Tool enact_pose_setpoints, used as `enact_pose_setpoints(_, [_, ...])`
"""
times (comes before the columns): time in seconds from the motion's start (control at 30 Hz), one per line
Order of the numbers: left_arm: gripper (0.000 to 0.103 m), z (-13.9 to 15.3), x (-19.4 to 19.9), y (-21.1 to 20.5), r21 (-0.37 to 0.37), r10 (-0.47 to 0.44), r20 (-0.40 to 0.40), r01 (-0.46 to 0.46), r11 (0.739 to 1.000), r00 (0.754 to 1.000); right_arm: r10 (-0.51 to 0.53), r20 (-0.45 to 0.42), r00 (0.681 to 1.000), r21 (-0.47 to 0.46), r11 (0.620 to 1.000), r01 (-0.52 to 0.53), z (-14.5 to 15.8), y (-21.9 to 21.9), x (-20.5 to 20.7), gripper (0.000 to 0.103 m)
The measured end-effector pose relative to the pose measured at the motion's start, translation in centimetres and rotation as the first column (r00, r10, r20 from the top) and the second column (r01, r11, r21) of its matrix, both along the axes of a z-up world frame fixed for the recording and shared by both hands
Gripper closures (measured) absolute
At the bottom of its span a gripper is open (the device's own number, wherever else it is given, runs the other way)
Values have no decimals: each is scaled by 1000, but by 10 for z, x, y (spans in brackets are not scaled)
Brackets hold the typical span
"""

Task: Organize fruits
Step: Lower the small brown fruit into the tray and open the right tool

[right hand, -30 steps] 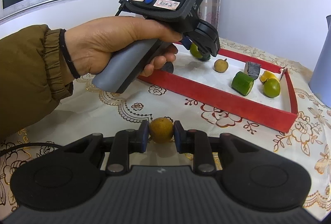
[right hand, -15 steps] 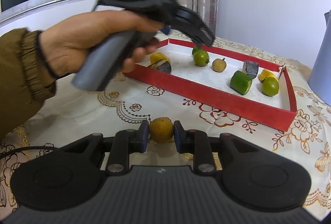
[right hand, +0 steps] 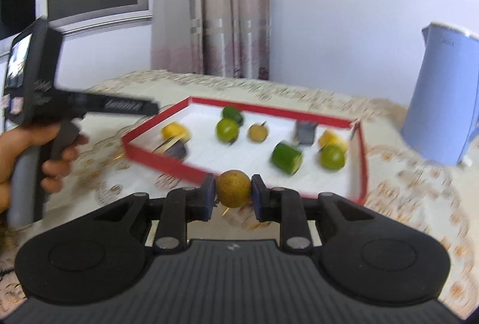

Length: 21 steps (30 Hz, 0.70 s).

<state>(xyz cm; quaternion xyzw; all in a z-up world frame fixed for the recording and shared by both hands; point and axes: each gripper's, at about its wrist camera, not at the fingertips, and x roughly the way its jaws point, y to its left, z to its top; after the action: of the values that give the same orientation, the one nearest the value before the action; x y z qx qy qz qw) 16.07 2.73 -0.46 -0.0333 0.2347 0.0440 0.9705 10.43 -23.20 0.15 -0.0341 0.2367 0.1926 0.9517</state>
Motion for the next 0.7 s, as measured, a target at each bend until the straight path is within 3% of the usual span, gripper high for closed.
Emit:
enact_pose_setpoints(0.2, [6, -5, -1, 2, 9, 18, -11, -18, 1000, 1000, -16, 46, 999, -48, 999, 19, 21, 8, 33, 79])
enact_pose_setpoints(0.37, [4, -7, 1, 3, -1, 15, -29, -15, 1000, 999, -33, 74, 997, -8, 999, 34, 35, 19, 64, 79])
enact_pose_setpoints(0.5, [4, -9, 2, 3, 9, 21, -27, -20, 1000, 999, -75, 74, 994, 23, 997, 74, 26, 25, 85, 79])
enact_pose_setpoints(0.7, [4, -13, 4, 0, 33, 31, -33, -30, 999, 999, -46, 0, 999, 6, 999, 46, -2, 32, 101, 79])
